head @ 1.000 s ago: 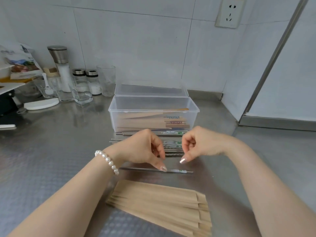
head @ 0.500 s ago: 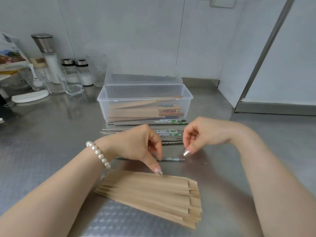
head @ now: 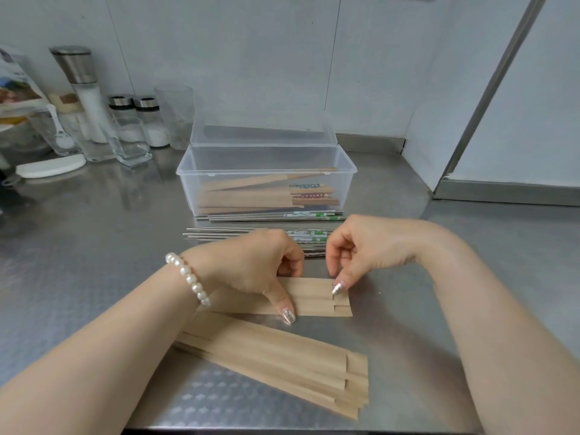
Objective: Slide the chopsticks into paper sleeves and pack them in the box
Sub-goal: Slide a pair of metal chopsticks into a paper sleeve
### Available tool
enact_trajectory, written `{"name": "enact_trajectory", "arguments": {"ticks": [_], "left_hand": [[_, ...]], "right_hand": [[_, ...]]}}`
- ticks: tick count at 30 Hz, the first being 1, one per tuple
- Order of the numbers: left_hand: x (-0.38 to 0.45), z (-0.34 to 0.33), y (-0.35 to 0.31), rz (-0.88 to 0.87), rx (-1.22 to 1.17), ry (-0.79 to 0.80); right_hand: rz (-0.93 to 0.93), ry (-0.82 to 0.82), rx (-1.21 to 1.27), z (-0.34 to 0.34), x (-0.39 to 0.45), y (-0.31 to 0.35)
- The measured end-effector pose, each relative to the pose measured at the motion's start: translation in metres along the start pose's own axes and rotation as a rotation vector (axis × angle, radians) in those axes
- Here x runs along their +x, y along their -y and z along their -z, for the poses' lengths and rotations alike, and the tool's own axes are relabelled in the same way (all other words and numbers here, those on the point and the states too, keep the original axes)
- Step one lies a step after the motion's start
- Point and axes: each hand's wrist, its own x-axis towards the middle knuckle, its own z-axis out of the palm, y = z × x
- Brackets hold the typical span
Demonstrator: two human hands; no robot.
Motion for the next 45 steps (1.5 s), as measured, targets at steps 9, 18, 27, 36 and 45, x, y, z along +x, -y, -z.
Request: {"name": "enact_trajectory", "arguments": {"ticks": [9,18,27,36,45], "left_hand": [[0.003,0.001,0.007,-0.010,-0.112,-0.160],[0.004,-0.004,0.003,-0.127,-0.024,-0.520],[0.007,-0.005,0.008,-0.148,-0.090,-0.574],[0.005,0.008,0.027,0.139,-0.193,-0.677],[0.007,0.006,0.032,0.182,-0.177,-0.646]], "right_hand": [[0.045,-0.052,0.090,0.000,0.004,-0.005],[0.091,-0.137,0.426,0.002,0.005,-0.009],[0.074,-0.231,0.494,-0.003,0.010,-0.004],[0.002,-0.460,0.231,0.004,0.015,-0.023],[-0.062,-0.362,0.065,-0.002,0.025,-0.029]]}}
